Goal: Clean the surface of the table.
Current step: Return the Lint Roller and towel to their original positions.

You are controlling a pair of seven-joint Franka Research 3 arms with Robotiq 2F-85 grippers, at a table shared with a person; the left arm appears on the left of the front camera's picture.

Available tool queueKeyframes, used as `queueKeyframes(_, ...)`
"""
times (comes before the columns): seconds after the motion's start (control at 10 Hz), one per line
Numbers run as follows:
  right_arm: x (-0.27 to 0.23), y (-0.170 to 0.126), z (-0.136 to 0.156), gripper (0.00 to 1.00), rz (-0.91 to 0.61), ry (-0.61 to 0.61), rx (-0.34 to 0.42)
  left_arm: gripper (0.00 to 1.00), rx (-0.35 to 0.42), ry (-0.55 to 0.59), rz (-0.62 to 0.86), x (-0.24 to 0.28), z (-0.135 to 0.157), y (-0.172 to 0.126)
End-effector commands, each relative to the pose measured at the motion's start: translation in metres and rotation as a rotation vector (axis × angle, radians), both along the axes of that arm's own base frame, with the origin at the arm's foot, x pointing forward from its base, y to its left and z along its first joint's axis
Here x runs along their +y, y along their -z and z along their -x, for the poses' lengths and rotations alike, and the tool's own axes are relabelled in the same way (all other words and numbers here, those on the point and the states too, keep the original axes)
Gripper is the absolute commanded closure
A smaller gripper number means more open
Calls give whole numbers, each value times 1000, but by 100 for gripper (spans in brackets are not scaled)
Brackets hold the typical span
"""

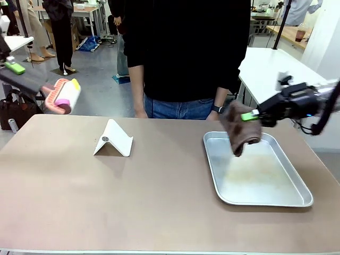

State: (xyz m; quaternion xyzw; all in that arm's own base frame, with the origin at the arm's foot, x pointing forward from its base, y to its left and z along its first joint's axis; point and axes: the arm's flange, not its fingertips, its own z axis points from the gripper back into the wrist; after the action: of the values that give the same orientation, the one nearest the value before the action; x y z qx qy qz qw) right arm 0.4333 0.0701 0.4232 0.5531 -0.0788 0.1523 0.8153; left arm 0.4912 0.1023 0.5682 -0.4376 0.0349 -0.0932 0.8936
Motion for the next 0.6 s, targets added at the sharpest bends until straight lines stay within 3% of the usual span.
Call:
queueKeyframes(0.0, 55, 6, -13, 88, 109, -34, 4, 77, -49, -16, -20, -33, -5, -2)
queueKeyframes(0.2, 95, 23, -10, 88, 90, -115, 9, 77, -67, 30, -57, -65, -18, -4)
queueKeyframes(0.4, 75, 23, -7, 88, -7, -118, -26, 77, -20, 107, -20, -87, -30, 2)
queueKeyframes(0.5, 103, 27, 1, 88, 101, -132, 7, 77, -76, 58, -52, -73, -24, -5)
